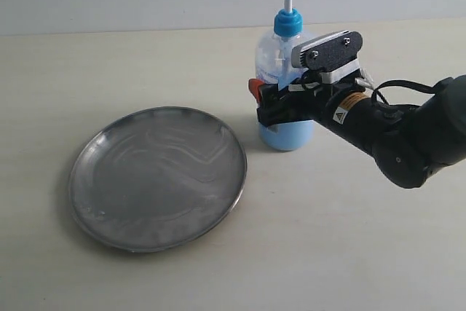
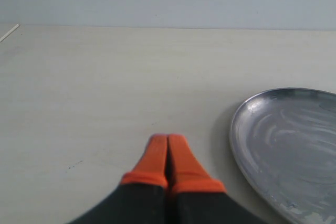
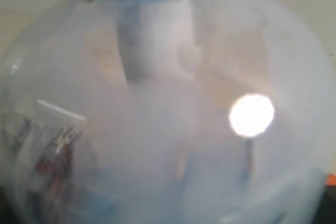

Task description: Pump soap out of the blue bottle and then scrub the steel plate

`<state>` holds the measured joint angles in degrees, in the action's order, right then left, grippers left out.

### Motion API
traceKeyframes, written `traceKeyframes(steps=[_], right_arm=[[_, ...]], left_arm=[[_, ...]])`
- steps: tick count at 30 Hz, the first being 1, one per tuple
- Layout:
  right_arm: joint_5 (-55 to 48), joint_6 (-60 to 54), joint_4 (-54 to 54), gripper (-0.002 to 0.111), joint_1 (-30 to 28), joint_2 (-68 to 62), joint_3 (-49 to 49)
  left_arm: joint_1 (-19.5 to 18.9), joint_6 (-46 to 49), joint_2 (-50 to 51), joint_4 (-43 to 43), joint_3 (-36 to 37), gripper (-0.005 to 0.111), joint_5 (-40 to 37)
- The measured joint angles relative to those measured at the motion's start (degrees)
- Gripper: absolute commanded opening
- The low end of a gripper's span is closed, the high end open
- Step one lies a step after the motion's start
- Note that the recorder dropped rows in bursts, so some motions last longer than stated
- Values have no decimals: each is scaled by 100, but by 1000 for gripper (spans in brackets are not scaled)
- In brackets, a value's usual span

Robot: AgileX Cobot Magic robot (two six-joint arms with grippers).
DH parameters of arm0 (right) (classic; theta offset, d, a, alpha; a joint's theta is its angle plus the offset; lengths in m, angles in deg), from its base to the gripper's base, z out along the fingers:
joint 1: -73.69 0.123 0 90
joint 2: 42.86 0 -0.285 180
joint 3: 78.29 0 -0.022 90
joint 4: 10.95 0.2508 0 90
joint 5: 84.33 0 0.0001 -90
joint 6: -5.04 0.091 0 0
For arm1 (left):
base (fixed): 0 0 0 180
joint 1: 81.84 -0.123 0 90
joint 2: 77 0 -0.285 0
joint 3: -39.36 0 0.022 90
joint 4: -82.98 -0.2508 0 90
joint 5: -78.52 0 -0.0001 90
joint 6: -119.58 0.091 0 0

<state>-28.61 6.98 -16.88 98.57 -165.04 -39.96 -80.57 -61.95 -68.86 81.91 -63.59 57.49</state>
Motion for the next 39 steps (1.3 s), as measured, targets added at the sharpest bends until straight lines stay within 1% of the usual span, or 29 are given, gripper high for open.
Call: traceKeyframes(steps=[5,13,24,32,35,38,39], right_arm=[[-177,-509,-269,0,18,111,0],[-207,-719,-323,0,200,140,0],[-207,-1346,34,0,674,149,0],[-245,-1406,197,0,723,152,0],[-305,-1591,439,0,873,175,0],[-373,-2079,1081,0,1198,201,0],[-373,-2159,1161,0,1228,201,0]], left_arm=[[0,0,0,0,0,0,0],[0,0,0,0,0,0,0],[0,0,0,0,0,0,0],[0,0,0,0,0,0,0],[0,0,0,0,0,0,0],[0,0,0,0,0,0,0],[0,0,0,0,0,0,0]])
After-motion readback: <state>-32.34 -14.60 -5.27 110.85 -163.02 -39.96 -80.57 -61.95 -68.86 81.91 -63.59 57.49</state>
